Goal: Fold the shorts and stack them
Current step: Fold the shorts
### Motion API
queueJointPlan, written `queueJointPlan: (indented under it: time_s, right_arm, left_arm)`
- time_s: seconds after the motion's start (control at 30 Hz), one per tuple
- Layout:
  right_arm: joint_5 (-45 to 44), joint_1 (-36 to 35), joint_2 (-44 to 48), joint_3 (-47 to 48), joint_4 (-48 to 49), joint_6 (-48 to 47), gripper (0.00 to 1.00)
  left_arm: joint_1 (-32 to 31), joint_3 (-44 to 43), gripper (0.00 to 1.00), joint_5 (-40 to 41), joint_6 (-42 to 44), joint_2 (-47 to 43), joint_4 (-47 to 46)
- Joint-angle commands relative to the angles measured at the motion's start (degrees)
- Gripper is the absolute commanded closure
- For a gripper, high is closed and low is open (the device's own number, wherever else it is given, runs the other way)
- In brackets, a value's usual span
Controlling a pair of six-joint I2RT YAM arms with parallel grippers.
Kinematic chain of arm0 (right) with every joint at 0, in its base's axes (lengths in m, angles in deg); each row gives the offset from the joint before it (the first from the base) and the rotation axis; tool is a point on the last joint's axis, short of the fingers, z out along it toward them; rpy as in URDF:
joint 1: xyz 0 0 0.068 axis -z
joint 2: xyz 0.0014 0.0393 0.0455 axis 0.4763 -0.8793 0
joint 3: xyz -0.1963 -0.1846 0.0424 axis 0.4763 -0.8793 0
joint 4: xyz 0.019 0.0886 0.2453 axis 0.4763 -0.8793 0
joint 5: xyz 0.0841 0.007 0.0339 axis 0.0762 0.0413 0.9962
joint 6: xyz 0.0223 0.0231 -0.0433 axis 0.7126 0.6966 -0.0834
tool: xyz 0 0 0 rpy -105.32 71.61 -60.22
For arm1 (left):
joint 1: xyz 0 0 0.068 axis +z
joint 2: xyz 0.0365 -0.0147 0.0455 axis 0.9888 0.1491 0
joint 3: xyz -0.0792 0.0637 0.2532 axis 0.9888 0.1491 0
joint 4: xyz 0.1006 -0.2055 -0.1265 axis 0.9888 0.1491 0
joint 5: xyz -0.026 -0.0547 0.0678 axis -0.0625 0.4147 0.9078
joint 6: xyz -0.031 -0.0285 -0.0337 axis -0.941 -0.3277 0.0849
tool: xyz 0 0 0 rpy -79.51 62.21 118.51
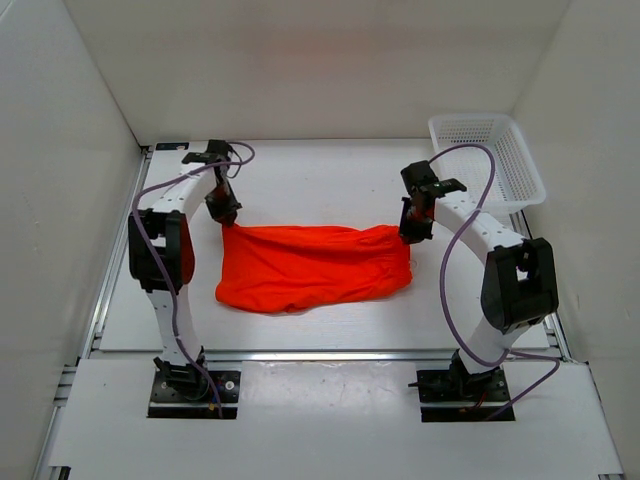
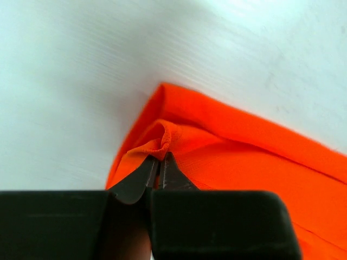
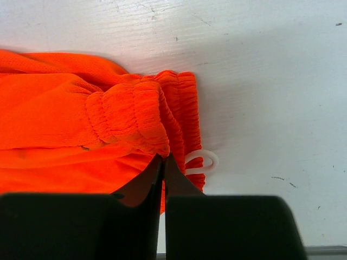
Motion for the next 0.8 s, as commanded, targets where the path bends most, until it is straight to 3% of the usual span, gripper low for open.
queueJointPlan:
  time_s: [0.0, 0.37, 0.4, 0.43, 0.47, 0.5, 0.57, 0.6, 0.77]
  right_arm:
    - [-2.67, 0.46, -0.76, 1.7, -1.1, -0.79, 0.99]
    - [-5.66, 3.35, -6.73, 7.84, -0.57, -0.79, 0.99]
    - [-5.66, 4.06, -7.26, 8.38, -0.57, -0.79, 0.92]
    - [-5.66, 4.06, -7.27, 8.9, -0.57, -0.79, 0.78]
    - [-5.05, 4.06, -7.27, 9.43, -0.57, -0.79, 0.43]
    - [-4.35, 4.06, -7.27, 9.96, -0.57, -1.31, 0.33]
    - [-3.03, 4.06, -5.6, 9.96, -0.57, -1.31, 0.16]
    - [-2.42, 4.06, -4.9, 9.96, -0.57, -1.31, 0.12]
    - [1.36, 4.06, 2.74, 2.77, -0.57, -1.31, 0.07]
  left_arm:
    - [2.9, -2.27, 0.9, -1.02, -0.63, -1.95, 0.12]
    - [4.76, -10.97, 0.89, -6.91, -0.63, 7.71, -0.41]
    - [4.76, -11.85, 0.77, -6.91, 0.07, 8.33, 0.38]
    - [4.76, -13.86, 0.69, -6.91, 0.07, 8.34, 0.91]
    - [4.76, -14.83, 0.59, -6.22, 0.68, 9.12, 1.44]
    - [4.23, -15.71, 0.46, -5.69, 0.69, 9.13, 2.66]
    - [4.23, -17.03, 0.07, -3.85, 0.69, 7.73, 3.19]
    - [4.23, -17.04, 0.0, -3.31, 0.69, 6.76, 3.2]
    - [4.23, -13.64, 0.0, -0.94, 1.22, -0.44, 3.81]
